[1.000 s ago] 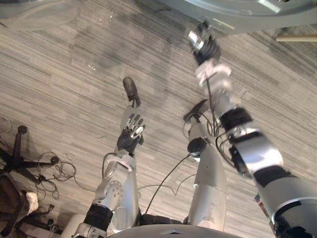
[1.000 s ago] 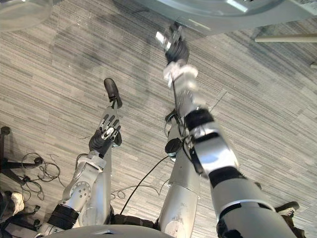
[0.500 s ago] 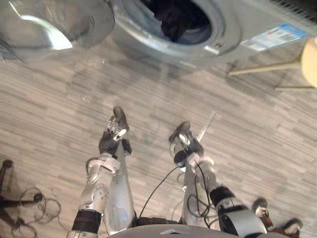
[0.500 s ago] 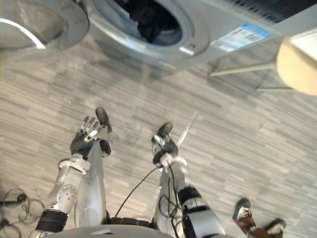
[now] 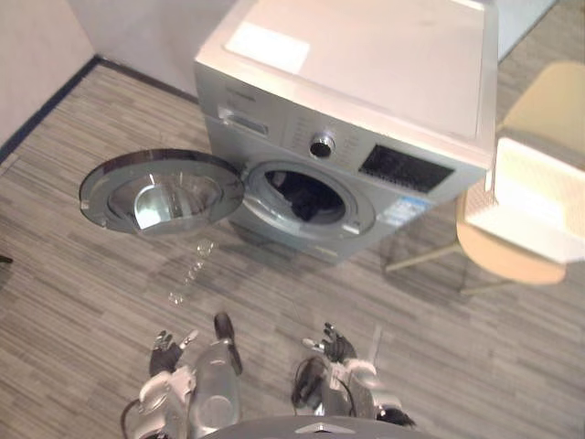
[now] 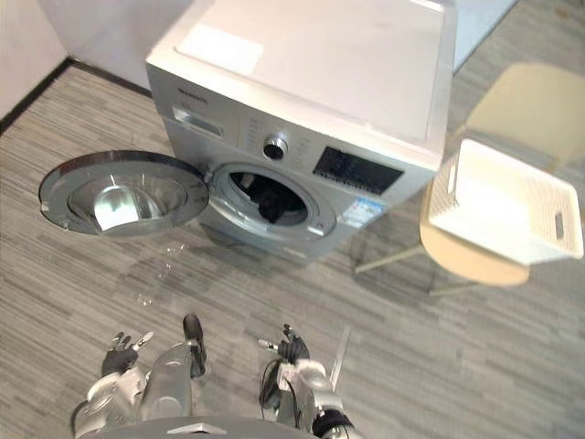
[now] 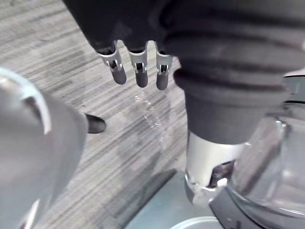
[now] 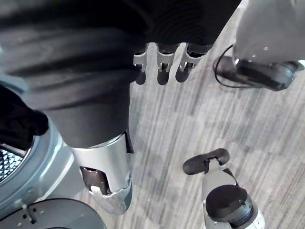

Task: Pick up the laundry basket with both hands and put the clothes into the washing machine.

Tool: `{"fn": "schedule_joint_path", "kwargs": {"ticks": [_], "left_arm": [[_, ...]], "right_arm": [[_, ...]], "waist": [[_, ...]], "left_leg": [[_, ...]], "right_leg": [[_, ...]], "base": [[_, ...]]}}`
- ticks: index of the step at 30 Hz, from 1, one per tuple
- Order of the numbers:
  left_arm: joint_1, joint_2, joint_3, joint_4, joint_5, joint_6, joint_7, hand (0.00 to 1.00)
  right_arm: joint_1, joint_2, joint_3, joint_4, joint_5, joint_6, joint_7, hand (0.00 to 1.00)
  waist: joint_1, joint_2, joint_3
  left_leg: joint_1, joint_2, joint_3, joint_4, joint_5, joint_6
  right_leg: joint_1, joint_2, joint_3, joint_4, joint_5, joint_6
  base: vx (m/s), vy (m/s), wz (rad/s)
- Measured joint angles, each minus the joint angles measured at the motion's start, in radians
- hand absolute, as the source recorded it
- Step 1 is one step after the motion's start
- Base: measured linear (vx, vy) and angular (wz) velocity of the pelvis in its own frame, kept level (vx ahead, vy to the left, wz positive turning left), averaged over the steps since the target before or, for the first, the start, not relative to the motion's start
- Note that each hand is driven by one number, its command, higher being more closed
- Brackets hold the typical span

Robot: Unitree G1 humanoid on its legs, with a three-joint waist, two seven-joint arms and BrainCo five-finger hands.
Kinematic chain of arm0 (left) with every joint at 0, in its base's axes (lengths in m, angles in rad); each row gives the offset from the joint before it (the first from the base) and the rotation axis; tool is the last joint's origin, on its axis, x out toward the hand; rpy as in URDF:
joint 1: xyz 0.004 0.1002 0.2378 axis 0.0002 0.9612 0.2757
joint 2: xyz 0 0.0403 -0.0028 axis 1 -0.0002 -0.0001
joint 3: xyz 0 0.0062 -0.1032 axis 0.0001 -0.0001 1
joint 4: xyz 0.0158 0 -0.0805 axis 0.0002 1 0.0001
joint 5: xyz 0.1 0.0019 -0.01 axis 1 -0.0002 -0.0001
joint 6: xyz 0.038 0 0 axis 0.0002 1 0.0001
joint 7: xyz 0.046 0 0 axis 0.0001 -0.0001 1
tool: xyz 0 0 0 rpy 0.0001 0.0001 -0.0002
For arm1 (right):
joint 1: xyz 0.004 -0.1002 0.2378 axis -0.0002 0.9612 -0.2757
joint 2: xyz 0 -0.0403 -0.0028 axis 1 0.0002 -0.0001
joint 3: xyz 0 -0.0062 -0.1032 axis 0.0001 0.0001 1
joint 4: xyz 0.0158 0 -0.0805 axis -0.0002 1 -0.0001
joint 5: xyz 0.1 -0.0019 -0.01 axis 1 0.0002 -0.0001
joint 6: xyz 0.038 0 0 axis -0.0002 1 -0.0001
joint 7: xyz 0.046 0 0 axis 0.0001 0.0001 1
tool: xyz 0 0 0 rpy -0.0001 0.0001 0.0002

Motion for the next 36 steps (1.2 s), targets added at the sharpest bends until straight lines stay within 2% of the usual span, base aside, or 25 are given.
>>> {"fn": "schedule_joint_path", "kwargs": {"ticks": [1, 2, 3, 5, 7, 8, 9, 10, 11, 12, 13, 14, 16, 18, 20, 23, 24, 25, 27, 29, 31, 32, 34, 35, 36], "left_arm": [[-0.007, -0.008, -0.001, 0.000, 0.000, 0.000, 0.009, 0.00], [-0.012, -0.015, 0.015, -0.005, -0.007, -0.008, 0.036, 0.00], [-0.015, -0.015, 0.044, -0.016, -0.027, -0.010, 0.055, 0.00], [-0.011, -0.015, 0.086, -0.055, -0.063, -0.011, 0.064, 0.00], [-0.008, -0.002, 0.124, -0.080, -0.086, -0.013, 0.081, 0.00], [-0.023, 0.013, 0.131, -0.081, -0.098, -0.013, 0.086, 0.00], [-0.035, 0.029, 0.159, -0.079, -0.101, -0.012, 0.086, 0.00], [-0.041, 0.046, 0.207, -0.078, -0.102, -0.009, 0.086, 0.00], [-0.042, 0.052, 0.233, -0.074, -0.102, -0.008, 0.087, 0.00], [-0.040, 0.074, 0.281, -0.063, -0.103, -0.008, 0.092, 0.00], [-0.050, 0.107, 0.322, -0.056, -0.120, -0.008, 0.099, 0.00], [-0.061, 0.136, 0.334, -0.047, -0.123, -0.008, 0.100, 0.00], [-0.124, 0.253, 0.357, -0.043, -0.132, -0.010, 0.109, 0.00], [-0.155, 0.319, 0.359, -0.044, -0.127, -0.010, 0.130, 0.00], [-0.189, 0.352, 0.356, -0.044, -0.080, -0.010, 0.167, 0.00], [-0.268, 0.406, 0.334, -0.042, 0.045, -0.008, 0.213, 0.00], [-0.300, 0.442, 0.303, -0.044, 0.085, -0.008, 0.227, 0.00], [-0.322, 0.462, 0.284, -0.044, 0.113, -0.007, 0.235, 0.00], [-0.456, 0.547, 0.203, -0.045, 0.178, -0.006, 0.248, 0.00], [-0.565, 0.618, 0.127, -0.041, 0.199, -0.006, 0.252, 0.00], [-0.780, 0.706, -0.012, -0.003, 0.237, -0.004, 0.249, 0.00], [-0.847, 0.724, -0.048, 0.022, 0.242, -0.001, 0.245, 0.00], [-1.096, 0.787, -0.204, 0.127, 0.254, 0.011, 0.238, 0.00], [-1.153, 0.797, -0.238, 0.146, 0.254, 0.018, 0.232, 0.00], [-1.275, 0.817, -0.313, 0.190, 0.266, 0.036, 0.223, 0.00]], "right_arm": [[0.001, -0.014, 0.001, 0.014, 0.000, 0.002, -0.005, 0.00], [-0.007, -0.037, 0.008, 0.028, 0.001, 0.001, -0.008, 0.00], [-0.007, -0.046, 0.009, 0.029, 0.001, 0.001, -0.010, 0.00], [-0.007, -0.061, 0.001, 0.042, 0.001, 0.001, -0.021, 0.00], [-0.003, -0.071, -0.028, 0.060, 0.000, 0.002, -0.024, 0.00], [0.011, -0.072, -0.055, 0.058, -0.001, 0.002, -0.024, 0.00], [0.032, -0.073, -0.084, 0.059, -0.003, 0.002, -0.025, 0.00], [0.042, -0.085, -0.116, 0.060, -0.003, 0.003, -0.027, 0.00], [0.050, -0.097, -0.125, 0.062, -0.003, 0.003, -0.027, 0.00], [0.077, -0.133, -0.126, 0.066, -0.004, 0.004, -0.026, 0.00], [0.079, -0.161, -0.126, 0.073, -0.008, 0.005, -0.027, 0.00], [0.080, -0.167, -0.127, 0.076, -0.011, 0.009, -0.026, 0.00], [0.098, -0.162, -0.157, 0.092, -0.023, 0.015, -0.024, 0.00], [0.115, -0.159, -0.176, 0.109, -0.023, 0.014, -0.026, 0.00], [0.128, -0.164, -0.201, 0.105, -0.024, 0.014, -0.025, 0.00], [0.131, -0.169, -0.217, 0.079, -0.025, 0.010, -0.027, 0.00], [0.131, -0.176, -0.213, 0.068, -0.025, 0.009, -0.027, 0.00], [0.127, -0.176, -0.211, 0.065, -0.026, 0.008, -0.027, 0.00], [0.102, -0.190, -0.155, 0.042, -0.040, 0.002, -0.026, 0.00], [0.093, -0.194, -0.100, 0.001, -0.040, -0.001, -0.026, 0.00], [0.055, -0.189, -0.023, -0.047, -0.040, -0.005, -0.026, 0.00], [0.044, -0.186, 0.003, -0.062, -0.040, -0.007, -0.025, 0.00], [0.004, -0.165, 0.084, -0.127, -0.037, -0.015, -0.020, 0.00], [-0.009, -0.159, 0.100, -0.136, -0.031, -0.023, -0.020, 0.00], [-0.036, -0.141, 0.121, -0.162, -0.018, -0.035, -0.022, 0.00]], "waist": [[0.002, 0.017, 0.004], [0.004, 0.055, 0.003], [0.004, 0.071, 0.008], [0.007, 0.079, 0.003], [0.001, 0.099, -0.012], [-0.005, 0.095, -0.017], [0.000, 0.082, -0.034], [-0.008, 0.079, -0.039], [-0.016, 0.075, -0.041], [-0.021, 0.118, -0.079], [-0.025, 0.152, -0.102], [-0.031, 0.155, -0.107], [-0.040, 0.137, -0.113], [-0.052, 0.129, -0.116], [-0.065, 0.123, -0.116], [-0.071, 0.123, -0.089], [-0.074, 0.112, -0.072], [-0.075, 0.113, -0.064], [-0.075, 0.085, 0.008], [-0.078, 0.060, 0.044], [-0.085, 0.009, 0.130], [-0.086, -0.003, 0.149], [-0.091, -0.055, 0.190], [-0.099, -0.063, 0.204], [-0.109, -0.082, 0.240]], "left_leg": [[0.016, -0.006, 0.002, -0.008, 0.007, -0.009], [0.035, -0.007, 0.013, -0.017, 0.005, -0.024], [0.046, -0.016, 0.014, -0.019, -0.002, -0.070], [0.054, -0.057, -0.045, -0.045, -0.008, -0.164], [0.068, -0.061, -0.030, -0.067, -0.033, -0.144], [0.081, -0.062, 0.012, -0.058, -0.074, -0.131], [0.083, -0.060, 0.040, -0.013, -0.076, -0.050], [0.108, -0.057, 0.029, 0.058, -0.076, -0.014], [0.124, -0.049, 0.017, 0.075, -0.074, -0.018], [0.181, -0.012, -0.027, 0.046, -0.029, -0.057], [0.209, -0.024, -0.083, -0.021, -0.066, -0.095], [0.209, -0.037, -0.082, -0.032, -0.059, -0.088], [0.205, -0.055, -0.085, -0.076, -0.046, -0.079], [0.226, -0.065, -0.087, -0.117, -0.032, -0.089], [0.255, -0.072, -0.088, -0.153, -0.010, -0.092], [0.235, -0.071, -0.078, -0.172, 0.006, -0.096], [0.209, -0.068, -0.070, -0.174, 0.014, -0.096], [0.195, -0.067, -0.064, -0.174, 0.020, -0.093], [0.141, -0.062, -0.057, -0.183, 0.046, -0.084], [0.090, -0.057, -0.056, -0.189, 0.070, -0.074], [0.047, -0.051, -0.053, -0.189, 0.091, -0.062], [0.035, -0.051, -0.052, -0.188, 0.096, -0.061], [-0.035, -0.043, -0.041, -0.187, 0.117, -0.053], [-0.051, -0.042, -0.041, -0.187, 0.122, -0.052], [-0.075, -0.039, -0.037, -0.187, 0.131, -0.048]], "right_leg": [[0.011, 0.001, 0.011, -0.019, 0.009, -0.001], [0.021, 0.003, 0.031, -0.037, 0.026, -0.008], [0.018, -0.004, 0.047, -0.033, 0.030, -0.002], [0.006, -0.025, 0.064, -0.022, 0.032, 0.003], [0.020, -0.035, 0.052, -0.018, 0.045, 0.009], [0.036, -0.069, 0.035, -0.034, 0.054, 0.005], [0.039, -0.105, 0.032, -0.033, 0.060, 0.008], [0.059, -0.140, 0.038, -0.034, 0.065, 0.023], [0.069, -0.147, 0.040, -0.041, 0.067, 0.031], [0.081, -0.137, 0.044, -0.058, 0.074, 0.045], [0.073, -0.129, 0.062, -0.067, 0.077, 0.057], [0.075, -0.132, 0.062, -0.078, 0.085, 0.055], [0.096, -0.141, 0.036, -0.131, 0.126, 0.066], [0.121, -0.137, 0.016, -0.171, 0.144, 0.070], [0.145, -0.127, 0.009, -0.205, 0.162, 0.071], [0.097, -0.124, 0.032, -0.204, 0.176, 0.070], [0.062, -0.120, 0.042, -0.204, 0.187, 0.070], [0.049, -0.118, 0.045, -0.205, 0.194, 0.071], [-0.010, -0.104, 0.064, -0.222, 0.233, 0.068], [-0.051, -0.092, 0.064, -0.242, 0.265, 0.065], [-0.083, -0.079, 0.071, -0.282, 0.314, 0.057], [-0.091, -0.074, 0.075, -0.294, 0.325, 0.053], [-0.147, -0.060, 0.089, -0.344, 0.377, 0.045], [-0.155, -0.057, 0.088, -0.359, 0.389, 0.040], [-0.168, -0.050, 0.088, -0.389, 0.414, 0.035]], "base": [[-0.09, -0.006, -0.21], [-0.13, 0.022, -0.44], [-0.09, 0.040, -0.38], [-0.04, 0.028, -0.14], [0.00, 0.029, 0.14], [0.01, 0.106, 0.35], [0.02, 0.115, 0.34], [0.02, 0.100, 0.20], [0.06, 0.121, 0.01], [0.06, 0.213, -0.18], [0.06, 0.203, -0.17], [0.02, 0.183, -0.02], [-0.02, 0.130, 0.20], [-0.03, 0.060, 0.15], [-0.01, 0.015, 0.02], [-0.06, 0.028, -0.16], [-0.08, 0.012, -0.23], [-0.07, 0.005, -0.19], [-0.09, 0.008, -0.17], [-0.08, -0.005, -0.07], [-0.10, -0.015, -0.08], [-0.10, -0.024, -0.18], [-0.10, -0.050, -0.16], [-0.10, -0.058, -0.07], [-0.08, -0.044, -0.06]]}}
